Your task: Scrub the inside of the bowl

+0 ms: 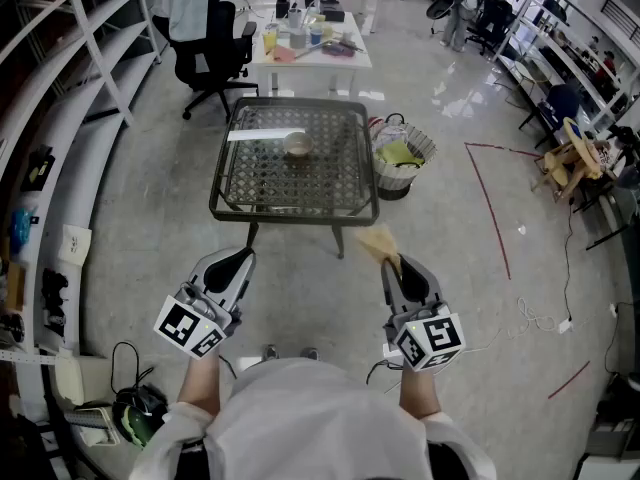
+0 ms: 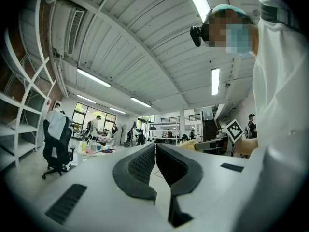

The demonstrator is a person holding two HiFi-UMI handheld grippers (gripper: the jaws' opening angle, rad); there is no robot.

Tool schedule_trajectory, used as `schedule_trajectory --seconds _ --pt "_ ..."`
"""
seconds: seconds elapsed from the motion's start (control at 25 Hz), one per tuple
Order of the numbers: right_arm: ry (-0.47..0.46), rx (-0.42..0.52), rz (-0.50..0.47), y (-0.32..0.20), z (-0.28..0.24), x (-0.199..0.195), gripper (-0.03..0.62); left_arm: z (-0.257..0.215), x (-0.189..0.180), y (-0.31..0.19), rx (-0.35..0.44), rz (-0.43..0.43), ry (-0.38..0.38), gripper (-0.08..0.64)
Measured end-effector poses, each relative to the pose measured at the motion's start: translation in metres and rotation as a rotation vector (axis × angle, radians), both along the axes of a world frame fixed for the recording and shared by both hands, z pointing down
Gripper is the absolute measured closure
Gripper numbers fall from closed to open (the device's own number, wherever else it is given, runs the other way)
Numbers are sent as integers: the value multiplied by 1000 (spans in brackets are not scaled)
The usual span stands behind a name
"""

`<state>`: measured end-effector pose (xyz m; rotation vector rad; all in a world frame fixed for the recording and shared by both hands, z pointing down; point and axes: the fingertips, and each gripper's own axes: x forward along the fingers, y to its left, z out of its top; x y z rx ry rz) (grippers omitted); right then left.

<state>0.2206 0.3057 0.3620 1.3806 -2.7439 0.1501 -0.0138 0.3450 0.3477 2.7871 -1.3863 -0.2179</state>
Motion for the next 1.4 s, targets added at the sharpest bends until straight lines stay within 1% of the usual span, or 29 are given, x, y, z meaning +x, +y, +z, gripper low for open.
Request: schedule_trajectory --seconds 0.16,0.36,0.48,0.64,0.76,0.84,0.96,1.04,1.28,1.4 --pt "1 -6 -18 -3 5 5 506 6 9 -1 -11 -19 2 520" --pt "-4 -21 -48 -9 13 12 506 14 15 -1 -29 -73 24 520" --pt "-16 -15 -64 -12 14 15 506 20 17 1 -39 -94 13 520" --pt "-40 -16 -72 -22 13 12 506 27 9 -4 -64 -113 21 520" --pt "-50 -24 -76 -37 14 4 506 29 -2 -19 -67 -122 23 520" --pt "-49 -28 -69 -50 16 -4 506 31 -10 -33 -65 -113 38 520" --pt "-46 -31 -53 -73 19 -18 506 34 -21 -57 -71 -66 77 520" --pt "-45 -36 -38 -90 20 -30 506 35 -31 -76 -70 -38 90 520" --pt "-48 -31 16 -141 17 -69 506 34 -73 -144 -67 -2 87 518" --pt "-52 -34 43 -161 19 -85 506 33 -88 -169 -59 27 59 518"
